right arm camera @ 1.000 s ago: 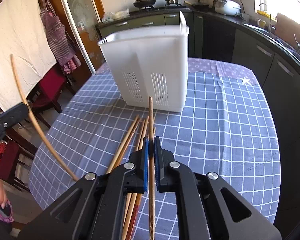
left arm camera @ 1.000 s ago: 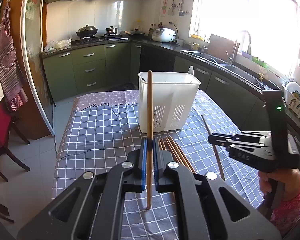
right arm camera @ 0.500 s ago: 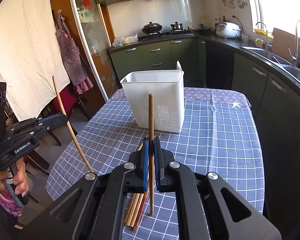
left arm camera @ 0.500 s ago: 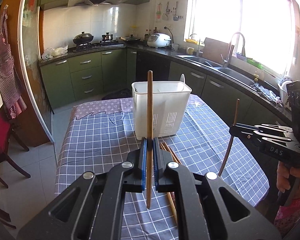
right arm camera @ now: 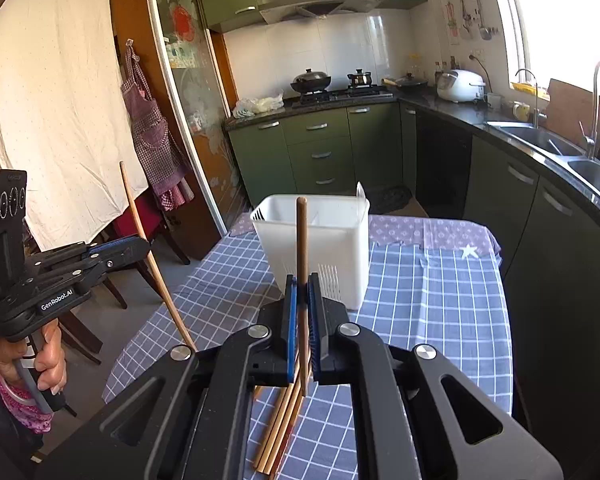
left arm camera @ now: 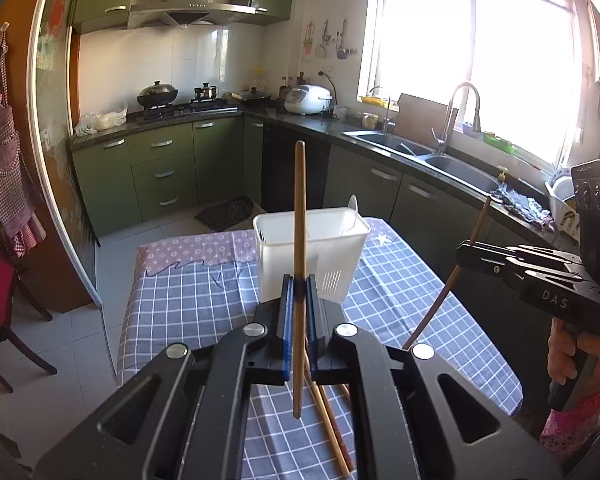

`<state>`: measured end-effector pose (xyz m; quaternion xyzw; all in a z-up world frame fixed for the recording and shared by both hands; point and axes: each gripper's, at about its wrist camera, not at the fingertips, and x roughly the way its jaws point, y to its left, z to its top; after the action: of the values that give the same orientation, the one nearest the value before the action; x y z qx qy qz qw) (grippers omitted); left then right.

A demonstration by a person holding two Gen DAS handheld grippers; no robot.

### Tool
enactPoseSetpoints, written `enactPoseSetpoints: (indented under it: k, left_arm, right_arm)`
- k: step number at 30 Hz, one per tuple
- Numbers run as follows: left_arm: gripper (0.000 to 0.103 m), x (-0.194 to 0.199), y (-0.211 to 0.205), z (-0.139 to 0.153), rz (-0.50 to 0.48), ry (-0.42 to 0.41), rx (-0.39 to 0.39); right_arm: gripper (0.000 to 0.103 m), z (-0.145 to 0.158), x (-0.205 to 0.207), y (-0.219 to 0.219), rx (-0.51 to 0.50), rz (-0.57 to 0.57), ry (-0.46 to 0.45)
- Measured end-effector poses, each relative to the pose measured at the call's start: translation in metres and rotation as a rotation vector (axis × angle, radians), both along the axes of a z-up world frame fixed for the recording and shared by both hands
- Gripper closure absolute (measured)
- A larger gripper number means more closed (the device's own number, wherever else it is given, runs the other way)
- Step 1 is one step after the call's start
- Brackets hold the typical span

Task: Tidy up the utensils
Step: 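Carry both chopsticks over the white holder and open both tools to drop them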

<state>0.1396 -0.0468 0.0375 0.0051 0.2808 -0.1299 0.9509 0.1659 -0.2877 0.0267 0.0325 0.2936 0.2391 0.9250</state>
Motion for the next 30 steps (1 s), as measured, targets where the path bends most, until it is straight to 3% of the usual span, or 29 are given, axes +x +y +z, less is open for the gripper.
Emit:
enactPoseSetpoints:
  k: [9, 13, 16, 21, 27, 30]
  left_arm:
    - [0.097, 0.042, -0.013, 0.077, -0.016, -0.189, -0.063]
    - [0.097, 0.073, -0.023, 0.088, 0.018, -0.260, -0.067]
    - [0.097, 0.098, -0.029, 0.076, 0.054, -0.273, -0.042]
    - [0.097, 0.136, -0.032, 0.038, 0.081, -0.159, -0.030]
    - [0.097, 0.148, -0.036, 0.007, 0.073, -0.066, -0.001]
    - [0.097, 0.148, -0.035, 0.002, 0.072, -0.041, 0.002]
  right_arm:
    - [0.097, 0.095, 0.054, 0.000, 0.082, -0.005, -0.131]
    - [0.097, 0.114, 0.087, 0.003, 0.095, -0.060, -0.197]
    - [0.097, 0.106, 0.116, 0.009, 0.090, -0.079, -0.178]
    - [0.097, 0.059, 0.153, 0.023, 0.031, -0.090, -0.079]
    - [0.096, 0.021, 0.164, 0.036, -0.014, -0.073, -0.007]
    - [0.085, 0.018, 0.160, 0.035, -0.006, -0.070, -0.005]
